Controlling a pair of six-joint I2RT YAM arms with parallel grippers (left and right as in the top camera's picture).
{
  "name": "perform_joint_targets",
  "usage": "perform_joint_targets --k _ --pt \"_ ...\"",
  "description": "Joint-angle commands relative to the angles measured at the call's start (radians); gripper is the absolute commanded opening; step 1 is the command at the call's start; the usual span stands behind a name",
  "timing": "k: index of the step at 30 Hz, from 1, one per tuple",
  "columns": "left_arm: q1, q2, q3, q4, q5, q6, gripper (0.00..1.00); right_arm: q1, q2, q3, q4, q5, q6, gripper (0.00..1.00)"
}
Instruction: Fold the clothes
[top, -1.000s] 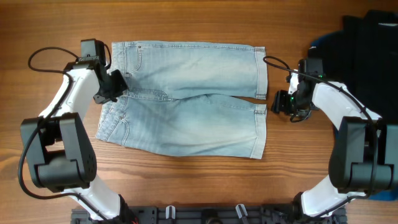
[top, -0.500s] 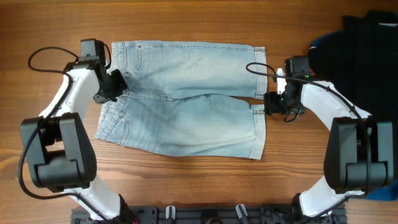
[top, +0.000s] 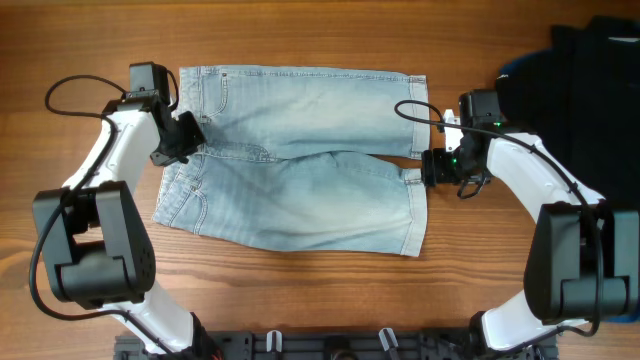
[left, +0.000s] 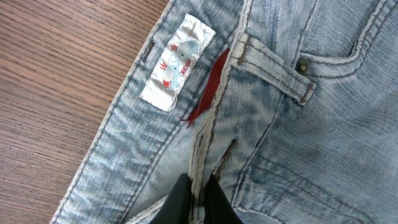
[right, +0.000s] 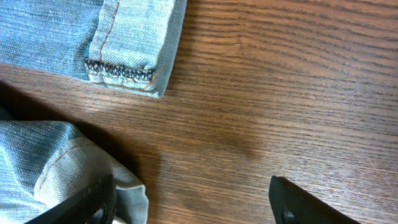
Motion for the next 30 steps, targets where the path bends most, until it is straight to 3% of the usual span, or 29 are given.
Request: perform_joint_targets --k 1,14,21,30 --pt "0.003 -0.024 0.018 0.006 -0.009 -0.002 0.05 0.009 -0.018 -0.030 0.012 -0.027 0.005 0.80" --pt "0.003 -0.024 0.018 0.006 -0.009 -0.002 0.05 0.013 -0.012 -0.077 0.027 -0.003 0.027 0.81" --pt "0.003 -0.024 0.018 0.006 -0.010 -0.001 0.05 0.013 0.066 -0.077 0.045 0.122 0.083 0.81" --pt "0.003 -0.024 0.018 0.006 -0.011 0.003 0.04 0.013 0.132 -0.077 0.061 0.114 0.086 0.82"
